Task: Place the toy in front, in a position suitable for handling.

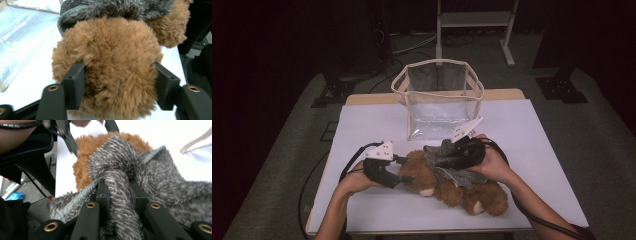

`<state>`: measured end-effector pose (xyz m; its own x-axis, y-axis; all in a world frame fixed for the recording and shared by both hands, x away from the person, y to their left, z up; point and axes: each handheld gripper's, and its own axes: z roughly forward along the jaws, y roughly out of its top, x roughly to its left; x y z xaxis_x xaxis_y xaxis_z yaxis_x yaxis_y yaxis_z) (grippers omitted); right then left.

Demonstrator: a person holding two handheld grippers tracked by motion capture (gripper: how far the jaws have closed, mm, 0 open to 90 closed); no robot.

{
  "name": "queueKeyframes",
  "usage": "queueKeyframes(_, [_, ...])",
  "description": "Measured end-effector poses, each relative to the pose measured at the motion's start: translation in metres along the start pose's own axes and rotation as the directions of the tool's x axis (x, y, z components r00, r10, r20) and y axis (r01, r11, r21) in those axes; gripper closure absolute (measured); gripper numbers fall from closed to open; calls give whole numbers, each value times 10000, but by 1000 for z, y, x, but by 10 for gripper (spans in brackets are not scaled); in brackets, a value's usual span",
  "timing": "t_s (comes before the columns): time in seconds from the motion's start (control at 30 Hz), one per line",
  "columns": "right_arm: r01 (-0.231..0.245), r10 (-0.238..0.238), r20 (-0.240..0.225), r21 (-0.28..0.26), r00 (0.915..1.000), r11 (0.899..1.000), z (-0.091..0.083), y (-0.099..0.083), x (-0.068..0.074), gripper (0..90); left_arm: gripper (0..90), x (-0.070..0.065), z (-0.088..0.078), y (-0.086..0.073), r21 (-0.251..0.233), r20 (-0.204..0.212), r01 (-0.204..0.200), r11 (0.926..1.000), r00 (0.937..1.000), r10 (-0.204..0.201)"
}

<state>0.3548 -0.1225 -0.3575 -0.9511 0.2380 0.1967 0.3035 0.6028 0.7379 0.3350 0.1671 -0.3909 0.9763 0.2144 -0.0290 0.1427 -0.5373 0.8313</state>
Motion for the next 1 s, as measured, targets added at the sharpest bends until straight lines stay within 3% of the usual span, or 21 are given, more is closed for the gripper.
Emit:
queueKeyframes(0.07, [183,-183,-31,-38,9998,9998,2,8,0,736,402,1,2,-1,-245,23,-14,9997,10000,15])
queueKeyframes(0.17, [285,-286,-126,-70,9995,9996,7,16,1,735,416,0,4,-1,-242,117,-104,9997,9999,107])
queueKeyframes(0.27, [448,-457,-398,-227,9982,9987,23,33,3,735,416,-1,6,-2,-234,199,-144,9996,9997,149])
queueKeyframes(0.43, [663,-662,-477,4,9967,9978,31,40,7,733,410,-3,5,-3,-107,198,-295,9995,9994,297])
queueKeyframes(0.6, [385,-387,126,193,9992,9991,6,19,-1,731,399,-4,5,-2,23,160,-371,9993,9992,370])
queueKeyframes(0.67, [-2,-6,456,171,9990,9999,-10,5,-7,729,398,-4,5,-2,30,184,-390,9992,9991,389])
queueKeyframes(0.73, [-597,611,907,-176,9940,9981,-36,-15,-17,727,383,-4,5,-2,56,212,-459,9989,9987,457])
queueKeyframes(0.83, [-912,955,1124,-426,9891,9949,-50,-28,-21,727,377,-4,6,-2,42,229,-403,9992,9989,402])
queueKeyframes(0.87, [-1067,1126,1059,-595,9880,9925,-54,-36,-21,727,367,-4,6,-2,46,249,-393,9992,9989,391])
queueKeyframes(1.0, [-978,1068,1011,-894,9891,9912,-49,-46,-11,731,334,-5,1,3,208,373,-324,9993,9988,316])
